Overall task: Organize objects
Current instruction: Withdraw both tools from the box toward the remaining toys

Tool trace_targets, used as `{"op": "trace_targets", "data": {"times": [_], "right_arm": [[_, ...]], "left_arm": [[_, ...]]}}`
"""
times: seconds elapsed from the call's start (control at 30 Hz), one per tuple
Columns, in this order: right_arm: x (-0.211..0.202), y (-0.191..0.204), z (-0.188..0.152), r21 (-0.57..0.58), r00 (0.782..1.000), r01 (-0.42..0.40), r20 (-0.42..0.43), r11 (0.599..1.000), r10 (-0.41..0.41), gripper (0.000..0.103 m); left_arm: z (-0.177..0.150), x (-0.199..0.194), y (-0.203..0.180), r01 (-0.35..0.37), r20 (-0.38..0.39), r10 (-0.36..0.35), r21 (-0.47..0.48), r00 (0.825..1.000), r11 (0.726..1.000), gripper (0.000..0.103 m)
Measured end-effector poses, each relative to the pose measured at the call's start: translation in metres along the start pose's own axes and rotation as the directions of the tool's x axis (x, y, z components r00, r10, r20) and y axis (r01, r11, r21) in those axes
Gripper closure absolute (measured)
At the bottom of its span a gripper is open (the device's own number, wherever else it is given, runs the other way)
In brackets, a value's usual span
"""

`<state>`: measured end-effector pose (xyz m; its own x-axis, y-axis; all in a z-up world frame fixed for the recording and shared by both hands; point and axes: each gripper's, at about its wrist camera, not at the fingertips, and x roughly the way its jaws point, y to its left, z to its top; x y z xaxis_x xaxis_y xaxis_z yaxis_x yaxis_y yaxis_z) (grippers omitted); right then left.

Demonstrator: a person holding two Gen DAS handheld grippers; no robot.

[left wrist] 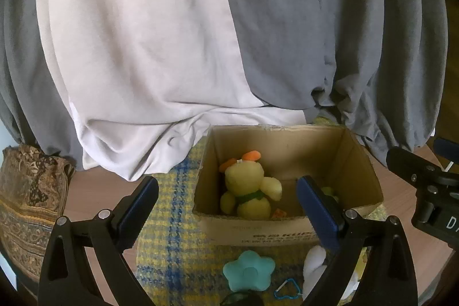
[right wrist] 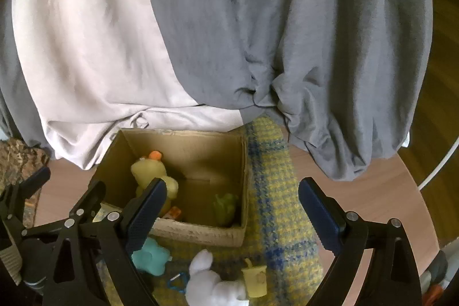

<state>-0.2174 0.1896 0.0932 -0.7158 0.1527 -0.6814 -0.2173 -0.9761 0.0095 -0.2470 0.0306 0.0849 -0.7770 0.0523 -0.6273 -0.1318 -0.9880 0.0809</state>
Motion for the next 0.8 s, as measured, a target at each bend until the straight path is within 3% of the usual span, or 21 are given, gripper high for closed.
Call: {"op": "trace_targets", "data": {"times": [0.37, 0.8], "right_arm": [[-0.017, -0.008, -0.019, 0.029, 1.0, 0.008, 0.029, 1.0, -0.008, 0.004], [-0.036, -0.013, -0.045, 0.055, 0.999, 0.018, 0.045, 0.998, -0.02, 0.001]], "left_arm": [[-0.015, -0.029, -0.009, -0.037, 0.07, 0.034, 0.035, 0.997, 0.999, 0.001], [-0.042, -0.043, -0.005, -0.043, 0.058, 0.042, 0.011, 0.997, 0.999, 0.001]]}}
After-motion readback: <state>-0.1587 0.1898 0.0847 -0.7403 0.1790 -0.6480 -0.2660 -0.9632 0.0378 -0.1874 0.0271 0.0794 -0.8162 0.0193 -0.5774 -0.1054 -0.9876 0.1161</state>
